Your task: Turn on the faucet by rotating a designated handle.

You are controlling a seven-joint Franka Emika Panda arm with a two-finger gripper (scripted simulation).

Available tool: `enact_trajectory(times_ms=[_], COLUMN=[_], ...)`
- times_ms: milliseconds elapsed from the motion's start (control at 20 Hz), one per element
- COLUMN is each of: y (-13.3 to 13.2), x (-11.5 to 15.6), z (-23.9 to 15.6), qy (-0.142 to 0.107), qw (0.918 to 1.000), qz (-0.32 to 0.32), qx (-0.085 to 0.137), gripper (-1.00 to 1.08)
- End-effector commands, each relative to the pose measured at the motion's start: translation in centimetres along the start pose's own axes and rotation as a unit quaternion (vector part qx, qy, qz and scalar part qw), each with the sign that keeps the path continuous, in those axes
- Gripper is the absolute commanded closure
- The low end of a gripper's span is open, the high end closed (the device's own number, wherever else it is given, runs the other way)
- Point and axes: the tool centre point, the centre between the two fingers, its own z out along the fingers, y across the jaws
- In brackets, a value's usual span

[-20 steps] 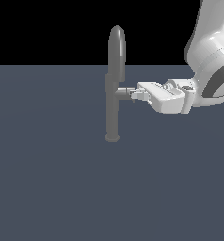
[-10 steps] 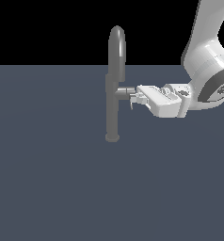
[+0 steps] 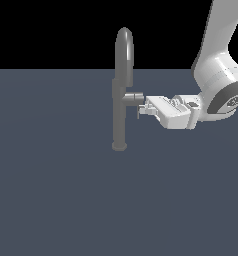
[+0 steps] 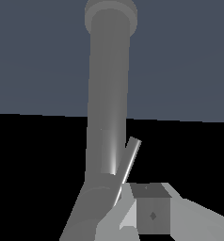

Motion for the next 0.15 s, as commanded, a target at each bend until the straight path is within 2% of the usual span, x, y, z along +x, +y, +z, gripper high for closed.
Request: enact_trajectory(times_ms=[0, 100], y=[-0.44, -0.57], x=[2.95, 3.34], z=[0.78, 0.77], qy=[0.003, 0.003], qw=[0.9999, 0.9998], qz=[0.017, 0.019], qx=[0.003, 0.003], gripper=[1.08, 1.08])
